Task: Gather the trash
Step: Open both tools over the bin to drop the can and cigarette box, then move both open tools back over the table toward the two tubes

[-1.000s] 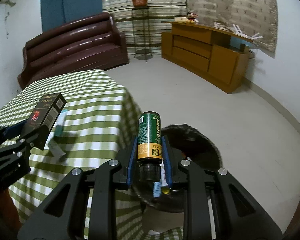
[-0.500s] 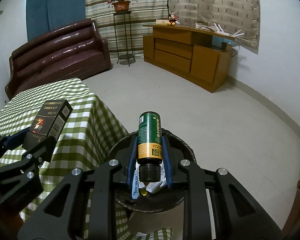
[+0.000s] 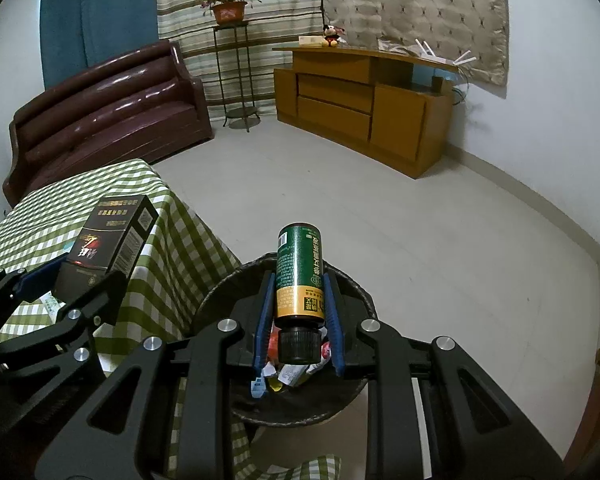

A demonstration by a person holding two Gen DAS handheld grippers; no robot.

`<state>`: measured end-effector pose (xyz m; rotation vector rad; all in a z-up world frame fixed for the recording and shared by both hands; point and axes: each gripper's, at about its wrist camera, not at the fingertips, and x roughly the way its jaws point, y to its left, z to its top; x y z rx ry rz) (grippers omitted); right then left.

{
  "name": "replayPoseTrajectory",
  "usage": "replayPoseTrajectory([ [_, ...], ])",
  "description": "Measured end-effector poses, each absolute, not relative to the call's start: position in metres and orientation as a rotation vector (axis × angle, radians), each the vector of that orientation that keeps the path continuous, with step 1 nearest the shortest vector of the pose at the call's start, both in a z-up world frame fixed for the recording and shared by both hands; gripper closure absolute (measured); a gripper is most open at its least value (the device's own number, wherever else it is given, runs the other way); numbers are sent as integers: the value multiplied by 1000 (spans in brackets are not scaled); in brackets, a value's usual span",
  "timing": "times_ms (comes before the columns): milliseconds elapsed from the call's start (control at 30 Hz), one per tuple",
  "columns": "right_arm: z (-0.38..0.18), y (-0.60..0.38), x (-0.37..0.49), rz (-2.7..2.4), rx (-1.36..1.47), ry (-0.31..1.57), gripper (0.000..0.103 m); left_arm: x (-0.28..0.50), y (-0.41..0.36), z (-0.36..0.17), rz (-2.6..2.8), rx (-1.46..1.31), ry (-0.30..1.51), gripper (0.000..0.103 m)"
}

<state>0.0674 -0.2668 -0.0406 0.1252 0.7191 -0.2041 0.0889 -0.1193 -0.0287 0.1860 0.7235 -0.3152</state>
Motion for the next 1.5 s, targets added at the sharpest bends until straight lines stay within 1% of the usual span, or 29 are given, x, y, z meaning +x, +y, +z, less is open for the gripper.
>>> replayPoseTrajectory([
  [467, -49, -280, 73, -235, 162, 727, 79, 102, -141, -41, -328, 208, 748, 47],
  [567, -50, -283, 75, -241, 172, 724, 76, 109, -146, -44, -329, 216, 756, 47],
  [633, -50, -286, 74, -251, 180, 716, 65, 111, -148, -47, -327, 215, 766, 47],
  [733, -50, -288, 73, -257, 187, 713, 65, 112, -151, -49, -327, 213, 774, 42],
  [933, -50, -288, 73, -257, 191, 711, 65, 112, -150, -49, -327, 204, 782, 39],
  [1500, -44, -274, 72, -225, 170, 705, 64, 97, -123, -42, -284, 175, 789, 37],
])
